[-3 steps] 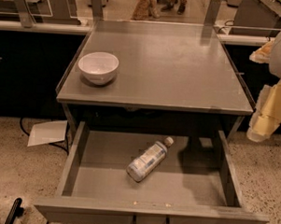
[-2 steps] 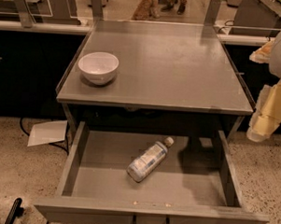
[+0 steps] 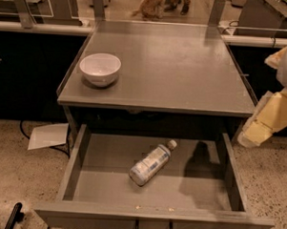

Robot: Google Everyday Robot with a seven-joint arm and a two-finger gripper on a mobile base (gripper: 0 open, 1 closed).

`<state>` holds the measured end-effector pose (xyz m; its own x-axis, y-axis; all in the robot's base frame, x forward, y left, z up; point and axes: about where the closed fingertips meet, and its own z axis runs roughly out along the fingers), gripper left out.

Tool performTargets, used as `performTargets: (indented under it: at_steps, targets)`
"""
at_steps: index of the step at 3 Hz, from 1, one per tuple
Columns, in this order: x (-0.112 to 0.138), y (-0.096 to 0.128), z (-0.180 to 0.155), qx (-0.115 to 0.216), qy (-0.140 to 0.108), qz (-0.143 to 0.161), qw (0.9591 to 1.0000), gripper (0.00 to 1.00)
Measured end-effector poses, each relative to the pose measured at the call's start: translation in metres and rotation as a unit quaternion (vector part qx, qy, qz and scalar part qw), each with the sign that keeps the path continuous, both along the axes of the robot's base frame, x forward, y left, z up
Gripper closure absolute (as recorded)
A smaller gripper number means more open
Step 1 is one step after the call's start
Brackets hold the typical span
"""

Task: Pick blue plastic bottle from top drawer and place on counter

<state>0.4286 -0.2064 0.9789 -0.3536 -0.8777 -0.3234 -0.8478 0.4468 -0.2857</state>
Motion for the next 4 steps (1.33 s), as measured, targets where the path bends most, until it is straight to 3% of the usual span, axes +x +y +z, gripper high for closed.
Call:
performTargets:
  at_steps: [1, 2, 3, 4]
  targets:
    - [-0.024, 0.001, -0.014, 0.076, -0.021, -0.120, 0.9897, 0.00]
    - [-0.015, -0.002, -0.013, 0.104, -0.041, -0.163, 0.9803, 0.00]
    - [-0.015, -0.001, -0.012, 0.104, -0.042, -0.163, 0.9803, 0.00]
    - [-0.005, -0.001, -0.028, 0.138, -0.043, -0.186, 0.9719, 0.00]
